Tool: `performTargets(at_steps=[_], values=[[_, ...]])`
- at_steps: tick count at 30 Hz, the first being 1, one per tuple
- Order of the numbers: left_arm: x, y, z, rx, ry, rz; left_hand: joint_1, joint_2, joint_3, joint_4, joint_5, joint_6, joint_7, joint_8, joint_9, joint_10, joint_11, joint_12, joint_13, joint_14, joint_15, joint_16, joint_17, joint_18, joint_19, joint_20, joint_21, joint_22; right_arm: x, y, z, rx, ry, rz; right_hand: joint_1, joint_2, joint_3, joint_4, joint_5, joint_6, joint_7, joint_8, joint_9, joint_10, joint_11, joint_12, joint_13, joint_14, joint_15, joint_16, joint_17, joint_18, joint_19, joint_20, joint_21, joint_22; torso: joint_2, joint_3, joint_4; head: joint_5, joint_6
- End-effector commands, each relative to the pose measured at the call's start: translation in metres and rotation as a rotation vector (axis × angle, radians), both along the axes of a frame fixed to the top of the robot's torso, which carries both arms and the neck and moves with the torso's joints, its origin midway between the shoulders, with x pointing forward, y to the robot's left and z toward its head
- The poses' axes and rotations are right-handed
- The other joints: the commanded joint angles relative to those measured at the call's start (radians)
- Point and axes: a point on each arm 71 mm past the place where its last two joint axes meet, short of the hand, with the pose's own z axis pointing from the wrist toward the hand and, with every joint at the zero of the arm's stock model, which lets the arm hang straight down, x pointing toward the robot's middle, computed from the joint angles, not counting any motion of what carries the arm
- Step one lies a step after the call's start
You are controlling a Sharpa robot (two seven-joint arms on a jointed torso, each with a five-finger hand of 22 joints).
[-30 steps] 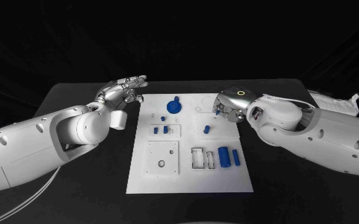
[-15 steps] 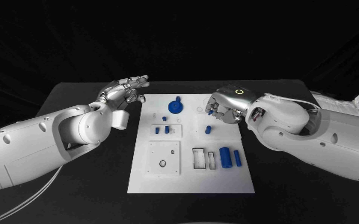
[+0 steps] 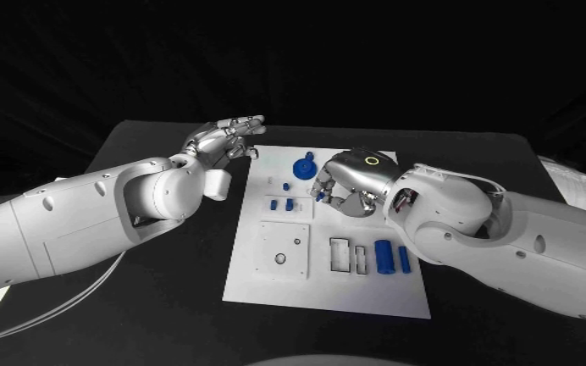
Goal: Assemble the parts on the task board
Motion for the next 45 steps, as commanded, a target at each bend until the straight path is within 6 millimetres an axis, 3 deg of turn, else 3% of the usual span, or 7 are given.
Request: performTargets(at_steps=[1, 14, 28, 45], values=[[-0.001, -0.004, 0.001, -0.017, -0.003, -0.026, 0.002, 0.0, -0.001, -0.006, 0.005, -0.006, -0.001, 0.003, -0.001, -0.007, 0.0, 0.007, 0.001, -0.008, 0.002, -0.007, -0.001, 0.018, -0.007, -0.001, -0.004, -0.001, -0.004, 0.01, -0.013, -0.007, 0.058, 0.041, -0.008, 0.0, 0.006, -0.003, -0.001, 0.004, 0.008, 0.003, 0.001, 0.015, -0.013, -0.005, 0.0, 0.065, -0.004, 0.004, 0.071, 0.005, 0.0, -0.006, 0.0, -0.002, 0.0, 0.0005, 0.0001, 0.024, -0.011], [-0.002, -0.006, 0.002, -0.02, -0.004, -0.033, 0.002, 0.0, -0.002, -0.006, 0.005, -0.007, 0.0, 0.003, -0.001, -0.01, 0.0, 0.008, 0.002, -0.009, 0.002, -0.007, -0.002, 0.018, -0.008, 0.0, -0.005, -0.002, -0.011, 0.031, -0.046, -0.021, 0.147, 0.085, -0.01, 0.001, 0.009, -0.006, 0.0, 0.001, 0.01, 0.001, 0.001, 0.014, -0.012, -0.008, -0.001, 0.065, -0.003, 0.004, 0.071, 0.005, 0.0, -0.006, 0.0, -0.003, 0.0, 0.0014, -0.0014, 0.044, -0.031], [-0.001, -0.006, 0.001, -0.015, -0.007, -0.037, 0.001, 0.0, -0.003, -0.007, 0.005, -0.008, 0.0, 0.004, 0.0, -0.012, 0.001, 0.011, 0.002, -0.01, 0.003, -0.007, -0.004, 0.018, -0.008, 0.0, -0.005, -0.002, -0.015, 0.035, -0.057, -0.047, 0.179, 0.093, -0.011, 0.002, 0.01, -0.007, 0.0, 0.0, 0.011, 0.0, 0.001, 0.014, -0.011, -0.009, -0.002, 0.065, -0.003, 0.003, 0.07, 0.006, -0.001, -0.006, -0.001, -0.004, -0.001, 0.0007, -0.0011, 0.044, -0.043], [-0.002, -0.006, 0.001, -0.016, -0.006, -0.039, 0.001, 0.0, -0.003, -0.007, 0.005, -0.008, 0.0, 0.004, 0.0, -0.012, 0.001, 0.011, 0.002, -0.01, 0.003, -0.007, -0.004, 0.018, -0.008, 0.0, -0.005, -0.002, -0.014, 0.038, -0.062, -0.085, 0.169, 0.077, -0.015, 0.002, 0.01, -0.008, 0.0, -0.001, 0.012, -0.002, 0.002, 0.013, -0.01, -0.012, -0.002, 0.065, -0.002, 0.002, 0.068, 0.006, -0.001, -0.006, -0.002, -0.006, 0.0, 0.0003, -0.0002, 0.042, -0.046]])
